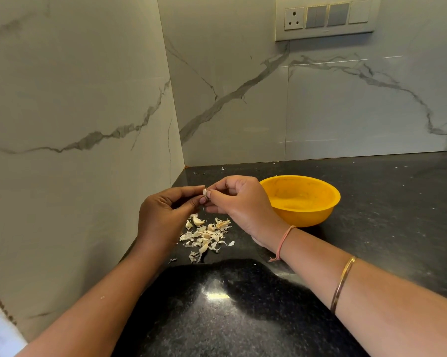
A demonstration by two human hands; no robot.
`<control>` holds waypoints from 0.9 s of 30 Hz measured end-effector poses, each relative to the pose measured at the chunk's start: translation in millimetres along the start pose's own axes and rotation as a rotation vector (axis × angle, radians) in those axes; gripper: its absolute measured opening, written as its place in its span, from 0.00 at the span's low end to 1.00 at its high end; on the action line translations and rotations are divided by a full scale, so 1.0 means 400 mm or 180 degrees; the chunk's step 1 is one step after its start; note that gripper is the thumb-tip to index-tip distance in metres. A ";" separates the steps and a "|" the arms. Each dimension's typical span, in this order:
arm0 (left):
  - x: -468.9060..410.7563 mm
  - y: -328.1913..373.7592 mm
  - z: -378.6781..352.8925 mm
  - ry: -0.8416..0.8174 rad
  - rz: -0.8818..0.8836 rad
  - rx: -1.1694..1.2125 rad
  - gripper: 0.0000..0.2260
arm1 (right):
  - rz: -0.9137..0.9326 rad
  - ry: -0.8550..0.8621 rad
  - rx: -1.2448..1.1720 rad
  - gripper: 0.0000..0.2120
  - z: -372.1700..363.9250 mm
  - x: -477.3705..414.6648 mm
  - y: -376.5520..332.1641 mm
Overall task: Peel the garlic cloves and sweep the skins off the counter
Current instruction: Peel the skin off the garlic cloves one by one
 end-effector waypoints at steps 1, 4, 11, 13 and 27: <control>0.000 0.000 -0.001 -0.0008 0.0011 0.0031 0.10 | 0.0005 -0.0005 -0.0007 0.01 0.000 0.000 -0.001; 0.001 0.001 -0.002 -0.0034 0.0008 0.0058 0.10 | -0.0011 -0.0031 -0.0075 0.01 0.000 0.000 -0.004; 0.002 0.007 -0.007 -0.0047 -0.0026 0.0026 0.10 | -0.0016 -0.0038 0.0009 0.02 0.001 -0.002 -0.003; 0.001 0.006 -0.007 -0.0038 -0.0037 -0.0024 0.10 | 0.0003 -0.0049 0.0069 0.02 0.001 -0.002 -0.003; -0.005 -0.026 -0.015 -0.0208 0.0407 0.0400 0.11 | -0.0087 0.0046 -0.0249 0.02 0.001 0.002 0.003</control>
Point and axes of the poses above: each hand's wrist, its own x-axis away from the middle knuckle, its own z-axis out of the back of the hand, y = z × x, the point moved 9 cm from there along -x, towards the middle knuckle, and after that the axes turned 8 degrees about z, right-handed, at the moved point
